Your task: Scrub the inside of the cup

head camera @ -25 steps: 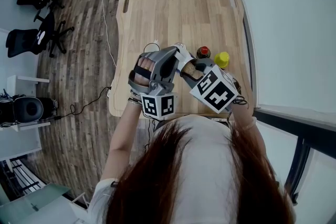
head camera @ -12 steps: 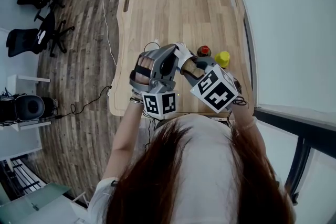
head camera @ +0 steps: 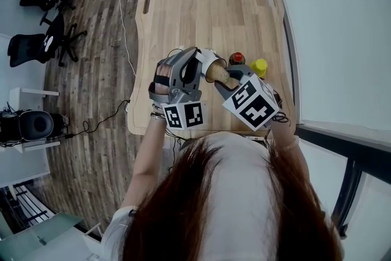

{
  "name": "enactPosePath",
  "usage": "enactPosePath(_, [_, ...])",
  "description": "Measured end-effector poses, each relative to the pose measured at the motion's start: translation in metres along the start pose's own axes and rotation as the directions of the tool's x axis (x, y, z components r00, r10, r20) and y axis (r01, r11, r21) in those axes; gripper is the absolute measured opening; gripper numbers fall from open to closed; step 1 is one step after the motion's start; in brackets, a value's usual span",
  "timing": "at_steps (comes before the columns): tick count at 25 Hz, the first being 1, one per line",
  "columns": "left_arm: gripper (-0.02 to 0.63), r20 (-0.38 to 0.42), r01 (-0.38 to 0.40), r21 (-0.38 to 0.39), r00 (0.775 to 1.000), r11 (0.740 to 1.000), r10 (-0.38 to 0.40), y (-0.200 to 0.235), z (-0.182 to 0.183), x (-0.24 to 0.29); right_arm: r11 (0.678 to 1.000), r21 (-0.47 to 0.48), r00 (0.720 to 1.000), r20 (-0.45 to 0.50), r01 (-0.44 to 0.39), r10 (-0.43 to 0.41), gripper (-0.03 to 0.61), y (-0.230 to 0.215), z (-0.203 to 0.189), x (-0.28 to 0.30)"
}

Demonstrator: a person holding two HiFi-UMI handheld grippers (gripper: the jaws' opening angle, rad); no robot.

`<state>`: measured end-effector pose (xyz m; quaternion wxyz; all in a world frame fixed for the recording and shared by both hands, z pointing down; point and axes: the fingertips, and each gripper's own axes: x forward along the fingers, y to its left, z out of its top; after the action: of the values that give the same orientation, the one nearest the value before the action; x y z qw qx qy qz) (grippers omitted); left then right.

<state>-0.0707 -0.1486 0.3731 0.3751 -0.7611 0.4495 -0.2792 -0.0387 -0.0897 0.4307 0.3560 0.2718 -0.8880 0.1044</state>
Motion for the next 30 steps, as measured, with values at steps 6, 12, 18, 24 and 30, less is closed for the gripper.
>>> enactPosePath(6, [0.046, -0.028, -0.015, -0.064, 1.0, 0.998, 0.013, 0.004, -0.006, 0.002, 1.0, 0.015, 1.0, 0.02, 0.005, -0.005, 0.132, -0.002, 0.002, -0.001])
enactPosePath(12, [0.046, -0.057, -0.033, -0.131, 0.998, 0.991, 0.025, 0.006, -0.011, 0.006, 1.0, 0.029, 1.0, 0.028, 0.006, -0.007, 0.132, -0.004, 0.002, -0.005])
enactPosePath(18, [0.043, -0.089, -0.063, -0.235, 0.995, 0.97, 0.043, 0.01, -0.017, 0.007, 0.999, 0.037, 0.999, 0.044, 0.01, -0.012, 0.132, -0.003, 0.003, -0.006])
enactPosePath(24, [0.043, -0.094, -0.079, -0.273, 0.994, 0.959, 0.056, 0.012, -0.017, 0.008, 0.999, 0.037, 0.998, 0.05, 0.022, -0.024, 0.132, -0.004, 0.003, -0.008])
enactPosePath(30, [0.043, -0.116, -0.099, -0.35, 0.991, 0.931, 0.062, 0.014, -0.022, 0.011, 0.999, 0.011, 0.995, 0.081, 0.053, -0.054, 0.132, -0.01, 0.007, -0.012])
